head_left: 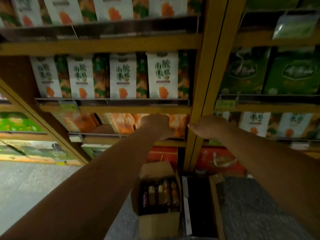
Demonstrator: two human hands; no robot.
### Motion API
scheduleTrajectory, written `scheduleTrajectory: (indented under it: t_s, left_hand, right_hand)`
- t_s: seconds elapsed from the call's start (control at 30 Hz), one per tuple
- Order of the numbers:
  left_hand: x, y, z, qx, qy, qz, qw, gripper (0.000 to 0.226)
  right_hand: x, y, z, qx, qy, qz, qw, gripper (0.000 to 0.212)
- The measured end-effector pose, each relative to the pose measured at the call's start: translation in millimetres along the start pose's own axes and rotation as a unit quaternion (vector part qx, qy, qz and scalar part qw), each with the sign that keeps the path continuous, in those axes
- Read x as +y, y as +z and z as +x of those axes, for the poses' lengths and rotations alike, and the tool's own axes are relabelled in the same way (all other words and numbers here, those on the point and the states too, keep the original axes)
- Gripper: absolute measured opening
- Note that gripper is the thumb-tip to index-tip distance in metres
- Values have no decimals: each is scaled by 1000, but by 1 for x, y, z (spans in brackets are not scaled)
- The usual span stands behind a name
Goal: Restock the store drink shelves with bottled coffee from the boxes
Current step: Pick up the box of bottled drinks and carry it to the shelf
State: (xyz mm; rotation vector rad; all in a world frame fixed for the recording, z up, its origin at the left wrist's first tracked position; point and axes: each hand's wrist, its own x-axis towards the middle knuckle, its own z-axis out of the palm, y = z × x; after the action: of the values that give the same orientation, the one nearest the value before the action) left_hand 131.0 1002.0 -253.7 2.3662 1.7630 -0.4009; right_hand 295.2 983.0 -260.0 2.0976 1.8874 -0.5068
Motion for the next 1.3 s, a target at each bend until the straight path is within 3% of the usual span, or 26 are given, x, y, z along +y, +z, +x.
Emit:
scheduleTrajectory:
  t_s: [0.17, 0.33, 0.53, 0.73, 0.9, 1.07, 1.23, 1.3]
  left_hand:
    - [-18, 103, 22, -79, 5, -55, 995, 37]
    - [-47, 194, 36, -109, -24, -91, 990, 57]
    - [-98, 276, 61, -149, -69, -70, 984, 45]
    - [-130, 351, 83, -180, -109, -86, 974, 41]
    - [-136, 424, 100, -203, -156, -148, 955, 64]
    - [-137, 471, 113, -248, -269, -173, 914, 76]
    - [-133, 498, 133, -237, -310, -233, 891, 69]
    - [-135, 508, 143, -201, -341, -260, 881, 60]
  right_hand:
    - [-15, 89, 33, -79, -16, -3, 997, 55]
    - [-37, 174, 69, -137, -16, 14, 990, 49]
    - [-67, 255, 106, -175, 20, 30, 984, 49]
    - [-83, 328, 146, -179, 85, 47, 979, 45]
    - [-74, 383, 174, -170, 113, 58, 977, 37]
    - [-60, 425, 204, -164, 150, 75, 972, 52]
    - [-55, 462, 238, -177, 198, 130, 955, 67]
    - [-55, 477, 253, -159, 213, 148, 953, 63]
